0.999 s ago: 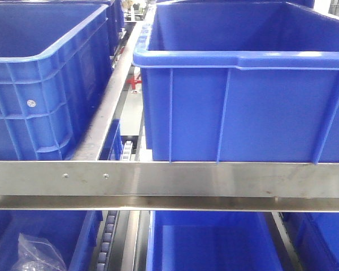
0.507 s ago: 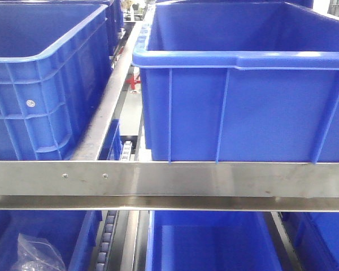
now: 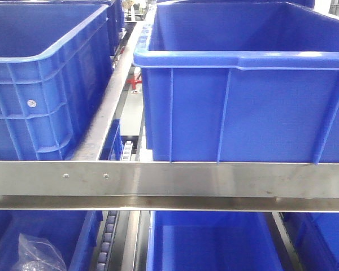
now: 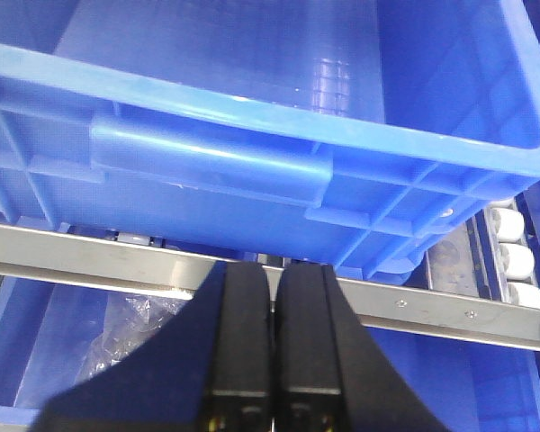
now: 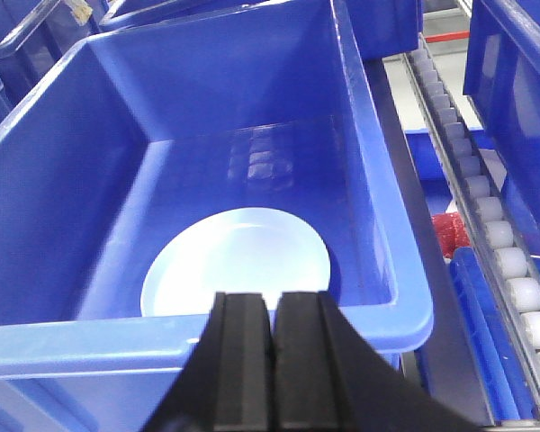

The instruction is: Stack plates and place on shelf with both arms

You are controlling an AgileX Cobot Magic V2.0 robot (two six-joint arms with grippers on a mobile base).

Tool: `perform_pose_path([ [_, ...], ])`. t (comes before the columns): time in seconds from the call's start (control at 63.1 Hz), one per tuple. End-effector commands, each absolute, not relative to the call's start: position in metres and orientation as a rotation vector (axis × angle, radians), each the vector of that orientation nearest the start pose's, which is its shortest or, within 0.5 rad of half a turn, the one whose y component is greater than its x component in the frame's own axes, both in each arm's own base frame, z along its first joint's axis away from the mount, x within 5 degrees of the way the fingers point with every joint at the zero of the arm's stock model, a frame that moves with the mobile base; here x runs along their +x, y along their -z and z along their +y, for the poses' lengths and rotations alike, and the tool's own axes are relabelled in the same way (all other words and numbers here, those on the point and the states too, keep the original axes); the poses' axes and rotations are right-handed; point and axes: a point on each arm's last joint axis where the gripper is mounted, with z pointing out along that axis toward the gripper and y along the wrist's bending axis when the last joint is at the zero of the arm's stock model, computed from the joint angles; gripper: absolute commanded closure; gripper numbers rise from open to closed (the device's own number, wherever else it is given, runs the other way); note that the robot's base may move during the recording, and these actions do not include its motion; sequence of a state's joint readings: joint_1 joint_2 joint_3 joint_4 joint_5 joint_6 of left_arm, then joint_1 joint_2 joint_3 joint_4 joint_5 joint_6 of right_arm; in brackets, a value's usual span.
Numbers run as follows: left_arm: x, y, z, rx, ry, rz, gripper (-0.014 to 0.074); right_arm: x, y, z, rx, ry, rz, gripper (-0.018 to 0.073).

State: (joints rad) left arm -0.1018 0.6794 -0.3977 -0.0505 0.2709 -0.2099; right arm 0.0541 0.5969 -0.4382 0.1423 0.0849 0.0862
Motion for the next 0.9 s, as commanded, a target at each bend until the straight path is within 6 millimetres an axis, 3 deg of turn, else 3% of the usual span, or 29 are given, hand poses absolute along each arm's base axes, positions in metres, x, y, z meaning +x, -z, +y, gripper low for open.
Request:
perform_pose_path([
  [0.0, 0.140, -0.278, -0.015, -0.157, 0.255, 1.934, 0.0507, 0.130, -0.321, 0.006, 0.135, -0.202, 1.604, 0.0511],
  [0.111, 0.140, -0.278, -0.015, -0.157, 0.255, 1.934, 0.0507, 0.129, -0.318, 0.006, 0.135, -0.203, 1.628, 0.0511],
  [0.238, 0.140, -0.278, -0.015, -0.157, 0.255, 1.934, 0.0507, 0.114, -0.304, 0.005, 0.138, -0.198, 1.626, 0.0511],
  [0.634, 0.140, -0.278, -0.015, -0.157, 0.255, 1.934, 0.0507, 0.061, -0.215, 0.001, 0.144, -0.188, 1.512, 0.0511],
  [0.888, 0.140, -0.278, -0.015, -0.157, 0.255, 1.934, 0.0507, 0.054, -0.207, 0.000, 0.153, -0.162, 1.495, 0.0511],
])
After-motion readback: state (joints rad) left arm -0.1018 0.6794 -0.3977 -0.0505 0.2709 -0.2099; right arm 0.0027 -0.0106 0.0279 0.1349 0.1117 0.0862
